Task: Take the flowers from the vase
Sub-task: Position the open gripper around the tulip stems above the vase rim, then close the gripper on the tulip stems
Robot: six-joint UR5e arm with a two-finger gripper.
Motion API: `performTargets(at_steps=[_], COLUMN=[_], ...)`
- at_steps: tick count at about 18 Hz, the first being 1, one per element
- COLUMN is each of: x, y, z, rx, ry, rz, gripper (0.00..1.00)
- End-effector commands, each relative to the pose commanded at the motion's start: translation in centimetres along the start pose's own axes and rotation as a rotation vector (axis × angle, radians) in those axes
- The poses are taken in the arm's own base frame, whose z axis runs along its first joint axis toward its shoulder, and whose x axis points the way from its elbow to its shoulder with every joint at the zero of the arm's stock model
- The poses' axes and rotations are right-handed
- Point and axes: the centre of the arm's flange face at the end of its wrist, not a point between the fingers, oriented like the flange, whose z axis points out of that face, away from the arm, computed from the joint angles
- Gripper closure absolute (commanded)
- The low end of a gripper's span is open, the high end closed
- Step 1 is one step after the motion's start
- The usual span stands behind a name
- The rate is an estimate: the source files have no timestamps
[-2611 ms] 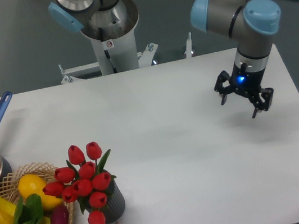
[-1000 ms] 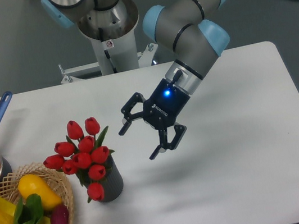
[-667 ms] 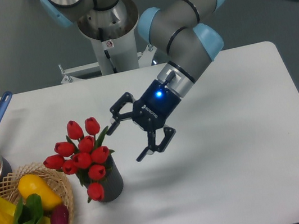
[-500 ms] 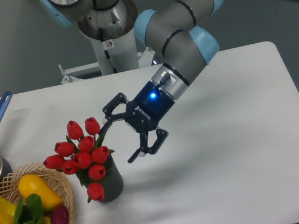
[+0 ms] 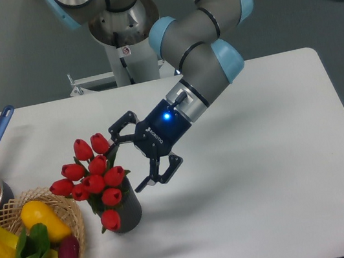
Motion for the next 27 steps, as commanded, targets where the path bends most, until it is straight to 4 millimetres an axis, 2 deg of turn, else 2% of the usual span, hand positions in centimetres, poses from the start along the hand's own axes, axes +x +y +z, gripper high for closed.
performTargets(at_steps=[5,8,13,16,19,21,25,27], x=[-1.3,-1.2,-0.2,1.4,2.3,3.2,3.8,3.7], y=[0.5,1.0,2.2,2.4,2.7,2.0,1.2,1.2], z=[-2.3,-2.7,-2.4,-2.4,-1.6,0.2,2.2,2.4], rx=[-0.004,-0.005,-0.006,-0.018,-0.019,-0.024,-0.021,-0.02], ry=[-0.044,-0.05,-0.041,-0.041,-0.026,0.008,0.046,0.048], rz=[0.016,0.004,-0.027,-0.031,-0.046,-0.032,-0.011,-0.007], gripper=[0.0,0.0,0.0,0.0,0.0,0.0,0.0,0.0])
